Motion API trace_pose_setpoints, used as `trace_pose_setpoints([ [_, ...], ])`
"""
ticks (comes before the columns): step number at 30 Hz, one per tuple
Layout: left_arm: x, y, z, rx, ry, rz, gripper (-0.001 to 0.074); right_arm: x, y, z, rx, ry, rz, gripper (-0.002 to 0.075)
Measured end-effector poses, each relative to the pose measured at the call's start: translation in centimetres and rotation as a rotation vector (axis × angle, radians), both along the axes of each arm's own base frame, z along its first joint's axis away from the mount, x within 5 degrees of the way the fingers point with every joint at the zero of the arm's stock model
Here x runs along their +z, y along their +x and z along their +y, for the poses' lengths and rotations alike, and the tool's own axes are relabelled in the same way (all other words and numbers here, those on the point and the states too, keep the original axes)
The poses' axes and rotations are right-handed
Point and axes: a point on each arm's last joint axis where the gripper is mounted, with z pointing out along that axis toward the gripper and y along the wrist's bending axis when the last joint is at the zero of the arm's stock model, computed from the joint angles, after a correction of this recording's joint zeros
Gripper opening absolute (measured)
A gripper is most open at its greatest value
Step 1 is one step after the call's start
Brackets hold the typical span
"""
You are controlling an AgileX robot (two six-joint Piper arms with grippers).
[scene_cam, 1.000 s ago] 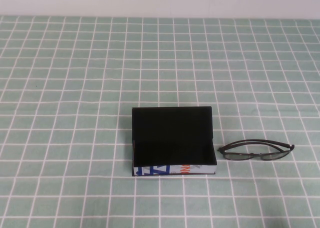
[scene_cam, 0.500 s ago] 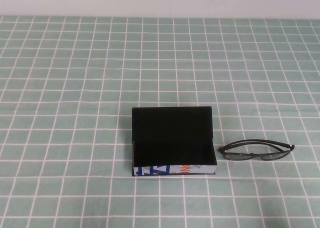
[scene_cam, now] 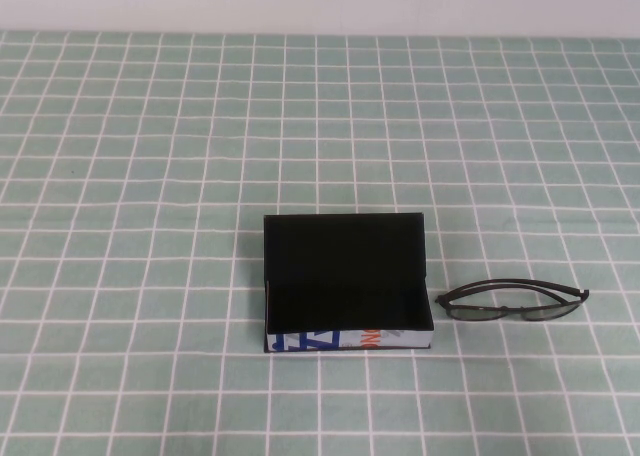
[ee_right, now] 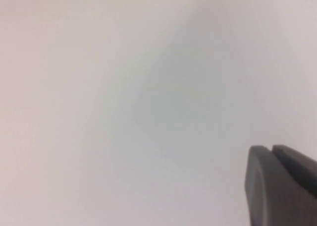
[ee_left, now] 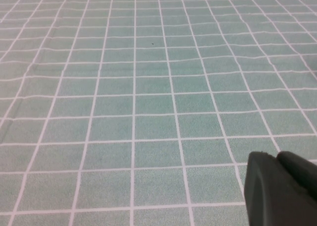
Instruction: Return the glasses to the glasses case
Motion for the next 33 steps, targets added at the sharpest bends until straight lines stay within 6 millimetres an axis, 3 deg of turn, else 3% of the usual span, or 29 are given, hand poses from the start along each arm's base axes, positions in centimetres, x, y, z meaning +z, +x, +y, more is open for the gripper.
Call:
trace_pose_setpoints([
  [3, 0.0, 0.0, 0.0, 0.0, 0.0, 0.0, -0.0002, 1.1, -0.9, -0.6, -0.008, 0.092, -0.162, -0.0014],
  [7, 0.0, 0.0, 0.0, 0.0, 0.0, 0.0, -0.0002, 2.6, -1.6, -1.0, 0.094, 0.276, -0.241, -0.0014],
  [13, 0.0, 0.0, 0.0, 0.0, 0.0, 0.0, -0.0002, 9.7, -4.2, -1.2, 0.236, 0.403, -0.233, -0.0014],
  [18, 0.0, 0.0, 0.0, 0.0, 0.0, 0.0, -0.0002, 16.3, -6.5, -1.0, 0.237, 0.305, -0.197, -0.0014],
  [22, 0.0, 0.0, 0.0, 0.0, 0.0, 0.0, -0.0002, 20.6, -5.6, -0.2, 0.196, 0.15, -0.123, -0.0014],
  [24, 0.0, 0.0, 0.0, 0.0, 0.0, 0.0, -0.0002, 22.2, -4.2, 0.4, 0.181, 0.052, -0.047, -0.0014],
  [29, 0.0, 0.0, 0.0, 0.0, 0.0, 0.0, -0.0002, 23.6, 0.9, 2.1, 0.216, -0.079, 0.177, -0.0014],
  [31, 0.0, 0.0, 0.0, 0.0, 0.0, 0.0, -0.0002, 23.7, 2.4, 2.4, 0.236, -0.052, 0.216, -0.0014],
  [33, 0.0, 0.0, 0.0, 0.0, 0.0, 0.0, -0.0002, 24.1, 3.3, 2.3, 0.284, 0.08, 0.204, -0.0014],
])
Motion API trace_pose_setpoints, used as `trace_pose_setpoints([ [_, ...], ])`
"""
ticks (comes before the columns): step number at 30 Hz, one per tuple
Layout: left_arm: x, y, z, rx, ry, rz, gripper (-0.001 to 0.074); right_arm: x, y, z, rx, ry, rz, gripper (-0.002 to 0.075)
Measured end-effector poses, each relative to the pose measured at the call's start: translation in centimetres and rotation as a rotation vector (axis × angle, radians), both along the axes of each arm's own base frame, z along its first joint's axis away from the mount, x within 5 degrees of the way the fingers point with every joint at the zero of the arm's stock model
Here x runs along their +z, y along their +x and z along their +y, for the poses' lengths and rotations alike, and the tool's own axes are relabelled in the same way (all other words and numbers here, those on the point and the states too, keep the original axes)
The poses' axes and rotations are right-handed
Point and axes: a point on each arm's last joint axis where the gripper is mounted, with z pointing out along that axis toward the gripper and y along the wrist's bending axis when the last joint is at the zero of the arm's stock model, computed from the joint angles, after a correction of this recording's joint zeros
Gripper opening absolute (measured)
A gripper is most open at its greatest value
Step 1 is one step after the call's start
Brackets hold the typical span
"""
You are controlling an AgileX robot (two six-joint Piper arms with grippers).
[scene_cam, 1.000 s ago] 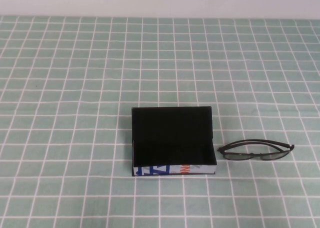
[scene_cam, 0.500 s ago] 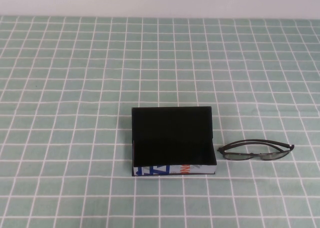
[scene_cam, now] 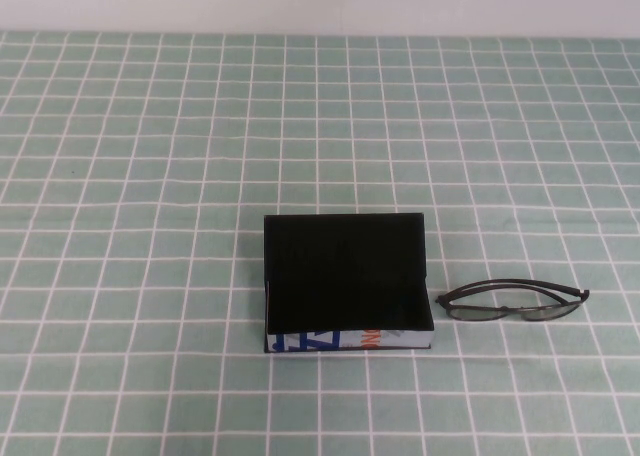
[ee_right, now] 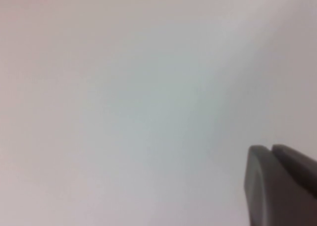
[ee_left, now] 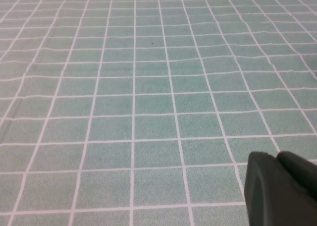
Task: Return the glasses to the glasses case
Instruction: Pick up the glasses from the table
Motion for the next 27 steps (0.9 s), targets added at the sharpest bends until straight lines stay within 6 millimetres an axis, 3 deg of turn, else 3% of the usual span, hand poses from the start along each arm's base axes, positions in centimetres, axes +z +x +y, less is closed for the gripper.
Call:
trace_pose_setpoints([
  [5, 0.0, 0.0, 0.0, 0.0, 0.0, 0.0, -0.0002, 1.4, -0.6, -1.3, 0.13, 0.531, -0.054, -0.0014],
  [7, 0.0, 0.0, 0.0, 0.0, 0.0, 0.0, -0.0002, 1.5, -0.9, -1.2, 0.174, 0.588, -0.04, -0.0014],
  [12, 0.0, 0.0, 0.0, 0.0, 0.0, 0.0, -0.0002, 0.2, -0.8, 1.4, 0.294, 0.254, 0.102, -0.0014],
  [16, 0.0, 0.0, 0.0, 0.0, 0.0, 0.0, -0.0002, -0.5, -0.8, 2.2, 0.279, -0.022, 0.097, -0.0014],
  [23, 0.0, 0.0, 0.0, 0.0, 0.0, 0.0, -0.0002, -0.6, -0.8, 2.8, 0.336, -0.065, 0.098, -0.0014],
  [27, 0.0, 0.0, 0.0, 0.0, 0.0, 0.0, -0.0002, -2.5, 1.1, 3.7, 0.354, -0.275, 0.224, -0.0014],
])
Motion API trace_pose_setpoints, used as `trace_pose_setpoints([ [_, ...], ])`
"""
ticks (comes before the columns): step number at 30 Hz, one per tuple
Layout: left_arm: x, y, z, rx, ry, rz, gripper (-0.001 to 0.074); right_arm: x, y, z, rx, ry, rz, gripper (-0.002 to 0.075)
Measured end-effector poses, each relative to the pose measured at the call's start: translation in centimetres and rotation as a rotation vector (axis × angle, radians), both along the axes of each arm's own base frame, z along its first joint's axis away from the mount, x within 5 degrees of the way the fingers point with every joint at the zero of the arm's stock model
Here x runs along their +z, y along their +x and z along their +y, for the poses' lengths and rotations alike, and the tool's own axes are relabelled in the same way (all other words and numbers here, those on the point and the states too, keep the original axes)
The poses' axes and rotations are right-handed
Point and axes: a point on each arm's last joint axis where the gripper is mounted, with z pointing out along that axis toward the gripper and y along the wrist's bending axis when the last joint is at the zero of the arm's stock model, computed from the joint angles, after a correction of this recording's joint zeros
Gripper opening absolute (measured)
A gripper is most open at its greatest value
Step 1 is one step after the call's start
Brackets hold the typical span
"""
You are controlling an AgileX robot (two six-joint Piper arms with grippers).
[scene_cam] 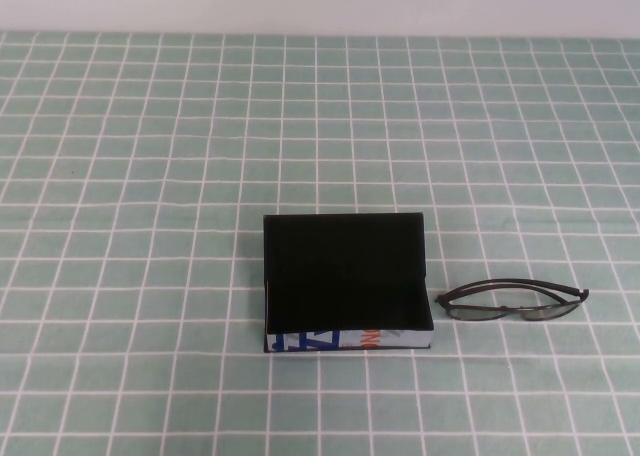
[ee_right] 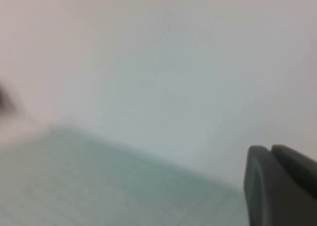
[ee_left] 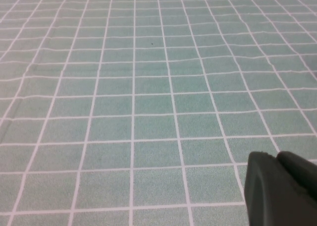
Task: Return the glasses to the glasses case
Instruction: Pick up the glasses from the table
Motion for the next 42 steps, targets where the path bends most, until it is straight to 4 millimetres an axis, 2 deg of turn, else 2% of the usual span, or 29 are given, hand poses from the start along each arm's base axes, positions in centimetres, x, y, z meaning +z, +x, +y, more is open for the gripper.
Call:
trace_pose_setpoints([
  [3, 0.0, 0.0, 0.0, 0.0, 0.0, 0.0, -0.0002, -2.3, 3.0, 0.2, -0.029, -0.231, 0.123, -0.0014],
  [7, 0.0, 0.0, 0.0, 0.0, 0.0, 0.0, -0.0002, -5.2, 7.6, 0.1, -0.045, -0.469, 0.4, -0.0014],
  [10, 0.0, 0.0, 0.0, 0.0, 0.0, 0.0, -0.0002, -7.5, 10.7, 0.2, 0.003, -0.627, 0.626, -0.0014],
  [13, 0.0, 0.0, 0.0, 0.0, 0.0, 0.0, -0.0002, -9.2, 12.8, 0.9, 0.082, -0.724, 0.742, -0.0014],
  [17, 0.0, 0.0, 0.0, 0.0, 0.0, 0.0, -0.0002, -11.2, 14.4, 2.7, 0.216, -0.874, 0.726, 0.0004],
  [20, 0.0, 0.0, 0.0, 0.0, 0.0, 0.0, -0.0002, -12.5, 15.1, 4.0, 0.282, -1.052, 0.673, 0.0079],
  [24, 0.0, 0.0, 0.0, 0.0, 0.0, 0.0, -0.0002, -14.3, 16.7, 5.1, 0.288, -1.218, 0.611, 0.024],
  [28, 0.0, 0.0, 0.0, 0.0, 0.0, 0.0, -0.0002, -16.0, 18.8, 6.1, 0.272, -1.237, 0.572, 0.045],
  [30, 0.0, 0.0, 0.0, 0.0, 0.0, 0.0, -0.0002, -16.9, 19.8, 6.5, 0.266, -1.243, 0.562, 0.0527],
  [33, 0.0, 0.0, 0.0, 0.0, 0.0, 0.0, -0.0002, -18.5, 20.9, 6.9, 0.298, -1.29, 0.553, 0.0566],
  [37, 0.0, 0.0, 0.0, 0.0, 0.0, 0.0, -0.0002, -20.7, 21.8, 7.3, 0.366, -1.347, 0.569, 0.058],
  [42, 0.0, 0.0, 0.0, 0.0, 0.0, 0.0, -0.0002, -21.4, 22.0, 7.4, 0.41, -1.39, 0.55, 0.0583],
])
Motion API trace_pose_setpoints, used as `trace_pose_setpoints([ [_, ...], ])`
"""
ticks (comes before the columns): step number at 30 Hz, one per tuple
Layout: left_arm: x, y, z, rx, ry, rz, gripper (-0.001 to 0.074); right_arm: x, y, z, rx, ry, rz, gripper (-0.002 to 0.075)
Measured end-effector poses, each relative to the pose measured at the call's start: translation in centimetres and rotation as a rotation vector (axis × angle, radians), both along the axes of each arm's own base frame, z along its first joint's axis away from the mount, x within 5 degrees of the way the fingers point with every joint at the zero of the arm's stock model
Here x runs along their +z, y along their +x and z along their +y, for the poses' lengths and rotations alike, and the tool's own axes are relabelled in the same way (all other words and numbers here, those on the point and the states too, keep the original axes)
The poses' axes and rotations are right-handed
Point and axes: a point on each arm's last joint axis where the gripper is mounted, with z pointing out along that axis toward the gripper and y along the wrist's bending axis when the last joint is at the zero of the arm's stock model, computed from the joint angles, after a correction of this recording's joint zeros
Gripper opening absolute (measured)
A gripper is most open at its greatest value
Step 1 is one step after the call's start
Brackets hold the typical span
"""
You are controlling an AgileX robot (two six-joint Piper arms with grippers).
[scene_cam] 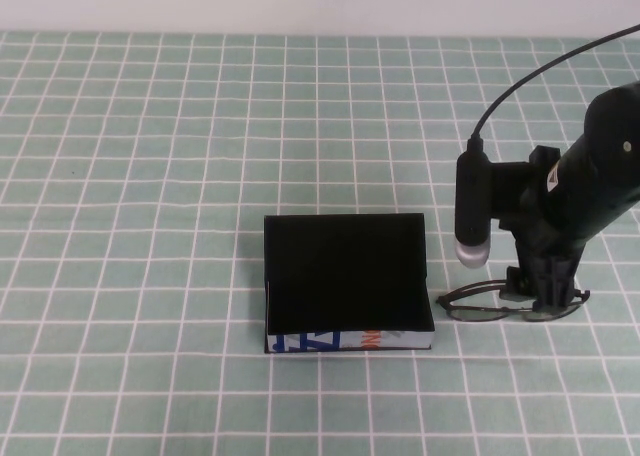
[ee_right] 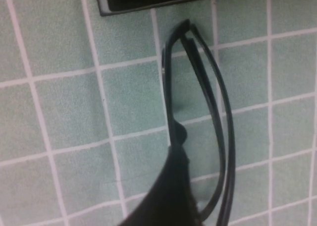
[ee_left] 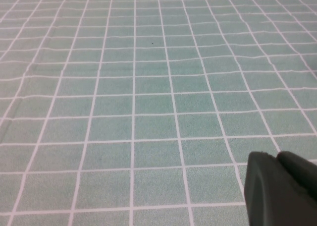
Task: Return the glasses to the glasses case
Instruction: Pick up the glasses from the table
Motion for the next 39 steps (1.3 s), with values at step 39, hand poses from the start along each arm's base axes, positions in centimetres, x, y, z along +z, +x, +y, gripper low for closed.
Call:
trace_pose_setpoints([
  [39, 0.0, 0.0, 0.0, 0.0, 0.0, 0.0, -0.0002, -5.6, 1.8, -1.0, -0.058, -0.008, 0.111, 0.0584],
])
